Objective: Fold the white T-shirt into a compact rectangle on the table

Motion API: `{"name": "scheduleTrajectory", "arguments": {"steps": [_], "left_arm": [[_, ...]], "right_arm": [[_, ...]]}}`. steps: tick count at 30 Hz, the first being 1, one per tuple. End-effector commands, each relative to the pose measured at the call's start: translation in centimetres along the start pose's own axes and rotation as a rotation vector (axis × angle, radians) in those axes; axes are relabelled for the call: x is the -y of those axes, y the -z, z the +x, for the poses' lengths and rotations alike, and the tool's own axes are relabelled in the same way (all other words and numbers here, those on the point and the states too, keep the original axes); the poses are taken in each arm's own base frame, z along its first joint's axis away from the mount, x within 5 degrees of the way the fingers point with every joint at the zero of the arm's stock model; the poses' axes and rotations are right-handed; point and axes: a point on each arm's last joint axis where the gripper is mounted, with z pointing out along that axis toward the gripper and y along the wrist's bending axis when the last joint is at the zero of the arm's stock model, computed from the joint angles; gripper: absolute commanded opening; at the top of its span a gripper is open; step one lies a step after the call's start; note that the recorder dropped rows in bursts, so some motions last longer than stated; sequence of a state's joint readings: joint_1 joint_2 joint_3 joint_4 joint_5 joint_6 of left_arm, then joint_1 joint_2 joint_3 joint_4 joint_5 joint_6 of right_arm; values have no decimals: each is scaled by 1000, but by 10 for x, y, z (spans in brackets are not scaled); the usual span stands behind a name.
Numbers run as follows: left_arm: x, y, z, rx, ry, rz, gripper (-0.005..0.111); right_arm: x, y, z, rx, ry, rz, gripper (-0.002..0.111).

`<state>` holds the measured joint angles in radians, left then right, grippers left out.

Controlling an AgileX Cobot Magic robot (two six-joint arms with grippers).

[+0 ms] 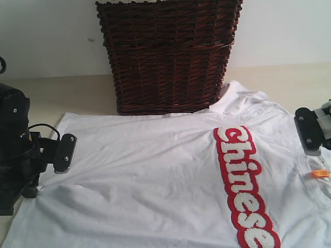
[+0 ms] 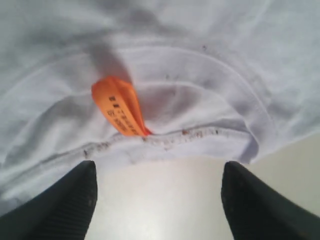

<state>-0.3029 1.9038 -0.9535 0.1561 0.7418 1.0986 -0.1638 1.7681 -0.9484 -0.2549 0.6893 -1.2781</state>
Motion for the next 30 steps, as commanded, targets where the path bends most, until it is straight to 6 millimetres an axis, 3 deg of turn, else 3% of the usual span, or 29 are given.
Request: {"name": "scheduleTrajectory", "arguments": {"steps": [1,9,14,24,25,29,30], "left_arm": [[5,-12,-5,38,40,30,0],[5,-12,-5,35,41,37,0],[5,-12,-5,35,41,37,0],[5,-12,-5,36,41,35,0],[5,-12,-5,36,41,35,0],[5,-12,-5,36,41,35,0],[5,-12,-5,35,41,37,0]], "right_arm": [[-5,-11,-7,49,-17,-65,67],[-7,-38,-3,-33,48,-131,67],[-5,-43,7,-52,0,-120,67],[-3,-67,-1,-10,-11,-102,68],[-3,-68,-1,-12,-7,-102,65],[4,-71,-4,17,-6,-26,7],[4,-71,-4,22,-11,-20,0]]}}
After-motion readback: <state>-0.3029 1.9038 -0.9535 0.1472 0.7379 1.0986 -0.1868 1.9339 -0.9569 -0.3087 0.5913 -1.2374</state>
